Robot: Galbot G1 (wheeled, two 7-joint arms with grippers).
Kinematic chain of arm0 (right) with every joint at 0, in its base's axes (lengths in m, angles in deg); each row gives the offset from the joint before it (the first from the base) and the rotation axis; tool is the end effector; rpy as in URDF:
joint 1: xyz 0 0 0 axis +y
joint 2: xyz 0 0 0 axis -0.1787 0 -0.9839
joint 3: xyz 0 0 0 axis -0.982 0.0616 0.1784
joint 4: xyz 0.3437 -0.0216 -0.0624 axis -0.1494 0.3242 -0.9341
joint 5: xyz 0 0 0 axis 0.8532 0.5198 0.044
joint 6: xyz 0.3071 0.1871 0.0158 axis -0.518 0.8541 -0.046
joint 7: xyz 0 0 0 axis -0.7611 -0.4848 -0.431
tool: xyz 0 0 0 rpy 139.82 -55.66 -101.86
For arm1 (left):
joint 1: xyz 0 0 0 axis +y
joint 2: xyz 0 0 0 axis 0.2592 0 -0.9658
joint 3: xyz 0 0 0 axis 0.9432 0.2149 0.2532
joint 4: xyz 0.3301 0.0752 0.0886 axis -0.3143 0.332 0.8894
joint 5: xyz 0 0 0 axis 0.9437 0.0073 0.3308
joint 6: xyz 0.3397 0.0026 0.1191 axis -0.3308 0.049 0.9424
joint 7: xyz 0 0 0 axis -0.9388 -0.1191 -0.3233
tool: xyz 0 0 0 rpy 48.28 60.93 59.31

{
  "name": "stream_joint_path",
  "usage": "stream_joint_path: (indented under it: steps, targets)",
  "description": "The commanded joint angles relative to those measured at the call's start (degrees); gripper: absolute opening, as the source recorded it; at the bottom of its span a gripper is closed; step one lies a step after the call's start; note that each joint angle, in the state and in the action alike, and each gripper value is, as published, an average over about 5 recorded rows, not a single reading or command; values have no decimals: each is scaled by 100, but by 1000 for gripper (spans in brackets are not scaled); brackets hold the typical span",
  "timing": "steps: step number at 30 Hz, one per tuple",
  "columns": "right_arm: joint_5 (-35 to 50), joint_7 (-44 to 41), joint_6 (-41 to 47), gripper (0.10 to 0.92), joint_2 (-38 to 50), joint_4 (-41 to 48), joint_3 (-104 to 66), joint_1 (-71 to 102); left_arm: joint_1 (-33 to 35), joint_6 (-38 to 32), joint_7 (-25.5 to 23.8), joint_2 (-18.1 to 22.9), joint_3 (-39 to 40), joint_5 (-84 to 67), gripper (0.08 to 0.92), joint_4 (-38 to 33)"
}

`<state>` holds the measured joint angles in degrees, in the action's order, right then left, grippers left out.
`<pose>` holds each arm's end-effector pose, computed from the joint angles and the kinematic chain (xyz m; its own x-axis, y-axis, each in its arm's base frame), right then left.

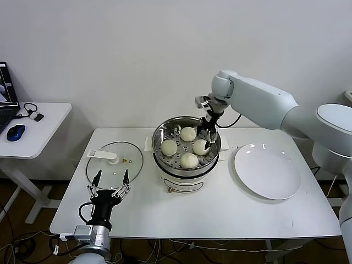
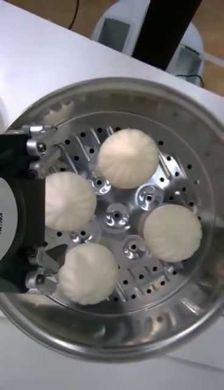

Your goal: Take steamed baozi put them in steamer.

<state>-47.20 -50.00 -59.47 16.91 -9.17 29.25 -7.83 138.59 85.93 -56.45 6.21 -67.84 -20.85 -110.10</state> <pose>0.6480 0.0304 -0.0744 0.0252 -0.2037 0.9787 -0.9640 -0.2641 -0.0301 0.1661 0.0047 -0.2964 -0.9982 -0.0098 0.0597 -0.0099 1.0000 -0.0005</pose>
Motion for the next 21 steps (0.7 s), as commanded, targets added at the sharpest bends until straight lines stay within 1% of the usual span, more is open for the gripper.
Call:
stream_joint_path:
  steps: [1,4,7,10,14,17,21]
  targets:
    - [651,279,-115,823,509,-469,-230,-422,27,2,-13,-9,-23,9,823,-52]
    - [776,574,-188,823,858,-652,-572,-377,71,-5,-36,-28,-49,1,823,-95]
    - [704,835,-223,823,1286,-961,-1028,-170,113,-20,-56,-36,-67,-2,823,-114]
    - [532,1096,-218,823,1713,-1341,-1621,231,135,-36,-76,-40,-76,-3,823,-113]
    - [555,1515,-227,823,2345,-1960,-2060,666,140,-38,-92,-40,-69,-1,823,-126]
    - [528,2059,-361,823,2883,-2451,-2464,1083,124,-32,-91,-34,-58,2,823,-140]
    - [488,3263,-378,823,3495,-3185,-3560,2161,127,-25,-88,-31,-51,17,823,-155]
